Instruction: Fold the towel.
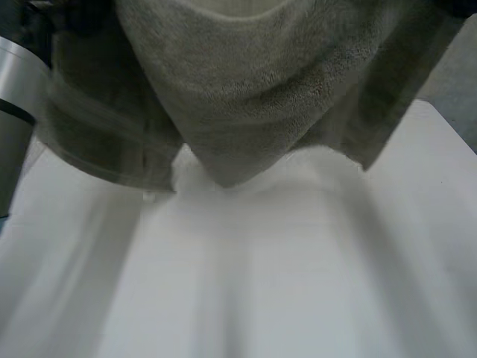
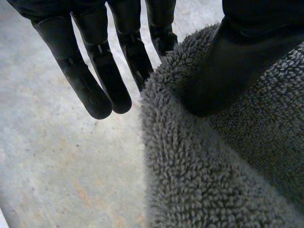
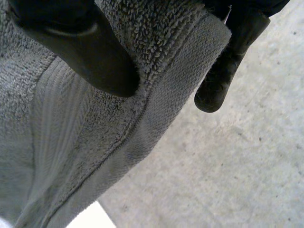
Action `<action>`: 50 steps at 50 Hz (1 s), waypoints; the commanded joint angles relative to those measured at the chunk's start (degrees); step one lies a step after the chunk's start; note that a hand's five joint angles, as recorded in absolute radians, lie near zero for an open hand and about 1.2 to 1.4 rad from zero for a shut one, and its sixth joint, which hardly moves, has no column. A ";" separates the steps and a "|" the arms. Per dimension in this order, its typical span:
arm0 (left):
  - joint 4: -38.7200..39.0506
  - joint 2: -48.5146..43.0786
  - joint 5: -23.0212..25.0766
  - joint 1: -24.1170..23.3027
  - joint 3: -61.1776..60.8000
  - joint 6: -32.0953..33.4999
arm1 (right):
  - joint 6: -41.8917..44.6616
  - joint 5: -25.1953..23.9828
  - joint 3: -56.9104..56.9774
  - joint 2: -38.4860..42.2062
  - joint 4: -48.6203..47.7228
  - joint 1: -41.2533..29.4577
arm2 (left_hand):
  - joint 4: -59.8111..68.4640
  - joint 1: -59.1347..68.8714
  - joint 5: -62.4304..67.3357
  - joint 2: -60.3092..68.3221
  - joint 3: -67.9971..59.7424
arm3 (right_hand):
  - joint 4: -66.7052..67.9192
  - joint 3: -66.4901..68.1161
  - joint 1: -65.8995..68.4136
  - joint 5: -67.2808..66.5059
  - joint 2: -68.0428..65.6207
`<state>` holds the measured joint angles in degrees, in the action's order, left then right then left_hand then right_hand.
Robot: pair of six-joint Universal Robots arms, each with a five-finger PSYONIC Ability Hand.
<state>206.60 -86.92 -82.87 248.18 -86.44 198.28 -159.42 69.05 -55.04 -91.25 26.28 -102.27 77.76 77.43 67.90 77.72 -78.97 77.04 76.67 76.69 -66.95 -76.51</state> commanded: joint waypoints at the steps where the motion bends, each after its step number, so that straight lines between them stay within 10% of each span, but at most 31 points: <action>1: -5.49 0.97 0.43 4.67 -1.27 0.53 | 3.49 0.64 9.16 9.32 9.40 0.49 | 2.24 2.57 2.10 2.28 -1.03 | 2.96 3.33 3.31 -3.05 -3.49; 22: -8.41 -25.03 5.35 9.43 7.48 12.39 | 6.84 7.14 18.28 34.37 0.64 -5.66 | 2.24 2.57 2.10 2.28 -1.03 | 2.96 3.33 3.31 -3.05 -3.49; 36: 1.76 -26.11 -3.77 5.48 38.01 11.60 | -10.37 10.23 33.42 26.66 -26.89 -6.02 | 2.24 2.57 2.10 2.28 -1.03 | 2.96 3.33 3.31 -3.05 -3.49; 50: 11.72 -19.78 -2.74 5.83 14.77 12.13 | -8.54 3.11 20.68 26.65 -18.28 -4.61 | 2.24 2.57 2.10 2.28 -1.03 | 2.96 3.33 3.31 -3.05 -3.49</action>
<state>216.97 -108.33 -87.74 253.68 -58.09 210.20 -171.03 75.79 -26.09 -65.04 4.19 -107.53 77.79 77.52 68.21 77.99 -79.25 77.04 76.67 76.76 -67.08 -76.53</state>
